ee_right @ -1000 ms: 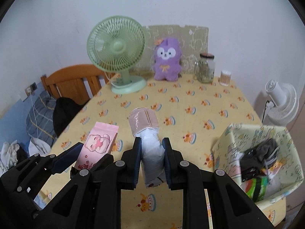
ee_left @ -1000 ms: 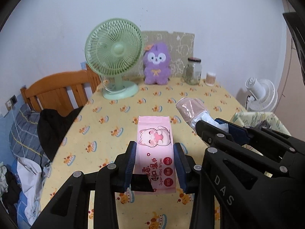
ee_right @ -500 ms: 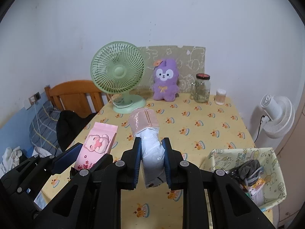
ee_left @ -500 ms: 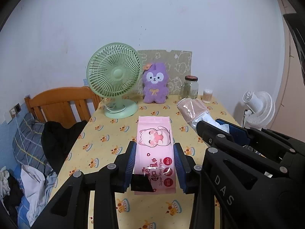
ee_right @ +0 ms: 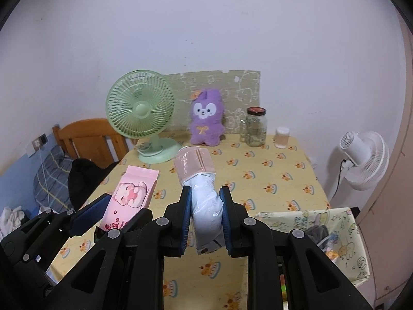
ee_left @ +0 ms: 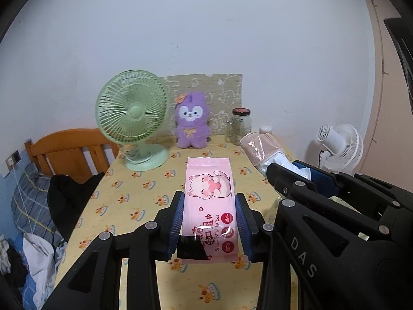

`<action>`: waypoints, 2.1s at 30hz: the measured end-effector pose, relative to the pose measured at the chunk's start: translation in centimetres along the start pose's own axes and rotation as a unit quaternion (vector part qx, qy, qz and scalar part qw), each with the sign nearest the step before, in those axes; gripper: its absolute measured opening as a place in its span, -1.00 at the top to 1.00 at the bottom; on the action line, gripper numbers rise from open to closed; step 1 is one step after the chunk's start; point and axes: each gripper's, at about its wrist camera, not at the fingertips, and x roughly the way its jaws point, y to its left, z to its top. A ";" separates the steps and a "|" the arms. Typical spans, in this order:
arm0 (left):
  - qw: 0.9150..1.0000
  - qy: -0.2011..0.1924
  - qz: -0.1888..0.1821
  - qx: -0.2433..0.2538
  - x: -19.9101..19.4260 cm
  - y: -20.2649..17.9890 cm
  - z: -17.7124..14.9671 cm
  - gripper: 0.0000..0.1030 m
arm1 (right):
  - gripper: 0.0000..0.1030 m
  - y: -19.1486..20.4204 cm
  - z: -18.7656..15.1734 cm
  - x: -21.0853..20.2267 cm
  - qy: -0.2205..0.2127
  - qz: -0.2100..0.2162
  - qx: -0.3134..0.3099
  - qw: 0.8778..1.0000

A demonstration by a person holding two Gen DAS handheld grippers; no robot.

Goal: Organize soft objects
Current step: 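Lift and carry the pink wipes pack and white towel toward the storage box, then lower the wipes pack and towel into the box and open both tools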

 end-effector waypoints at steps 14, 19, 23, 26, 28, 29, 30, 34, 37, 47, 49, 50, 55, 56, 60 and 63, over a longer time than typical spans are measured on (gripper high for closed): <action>0.999 0.005 -0.036 0.012 1.7 -3.9 0.8 0.23 | 0.53 -3.9 0.0 0.0 0.003 -0.026 0.006 1.000; 0.999 0.007 -0.047 0.018 2.3 -5.2 0.9 0.22 | 0.53 -5.4 -0.1 0.0 0.004 -0.038 0.014 0.999; 0.998 0.009 -0.053 0.023 2.8 -6.4 1.0 0.22 | 0.53 -6.5 -0.2 0.1 0.005 -0.046 0.021 0.999; 0.998 0.011 -0.057 0.026 3.1 -7.1 1.0 0.22 | 0.53 -7.3 -0.3 0.2 0.005 -0.047 0.024 0.999; 0.998 0.014 -0.061 0.027 3.4 -7.6 1.0 0.22 | 0.53 -7.9 -0.4 0.2 0.007 -0.050 0.026 0.998; 0.998 0.016 -0.061 0.027 3.5 -7.9 1.0 0.22 | 0.53 -8.2 -0.5 0.2 0.008 -0.051 0.027 0.998; 0.997 0.018 -0.064 0.028 3.6 -8.1 1.0 0.22 | 0.53 -8.5 -0.5 0.2 0.008 -0.054 0.029 0.998; 0.996 0.020 -0.073 0.035 3.8 -9.3 1.0 0.22 | 0.53 -9.5 -0.7 0.1 0.009 -0.061 0.035 0.998; 0.996 0.022 -0.081 0.041 3.9 -10.0 0.9 0.22 | 0.53 -10.2 -1.0 0.1 0.011 -0.064 0.040 0.997; 0.993 0.028 -0.106 0.053 4.7 -12.6 0.6 0.22 | 0.53 -12.9 -2.0 -0.1 0.016 -0.084 0.053 0.995; 0.992 0.030 -0.112 0.053 5.0 -13.0 0.5 0.22 | 0.53 -13.3 -2.1 0.0 0.017 -0.087 0.052 0.995; 0.991 0.032 -0.115 0.053 5.1 -13.2 0.3 0.22 | 0.53 -13.5 -2.3 0.0 0.018 -0.090 0.052 0.994; 0.989 0.043 -0.126 0.059 6.0 -14.1 -0.3 0.22 | 0.53 -14.4 -3.0 0.4 0.026 -0.098 0.060 0.993; 0.989 0.046 -0.129 0.060 6.1 -14.3 -0.5 0.22 | 0.53 -14.7 -3.2 0.5 0.028 -0.099 0.061 0.993; 0.985 0.058 -0.142 0.073 6.6 -15.2 -1.4 0.22 | 0.53 -15.5 -4.4 1.0 0.038 -0.098 0.067 0.992; 0.983 0.069 -0.151 0.076 7.1 -15.7 -2.0 0.22 | 0.53 -16.1 -5.0 1.4 0.045 -0.098 0.071 0.992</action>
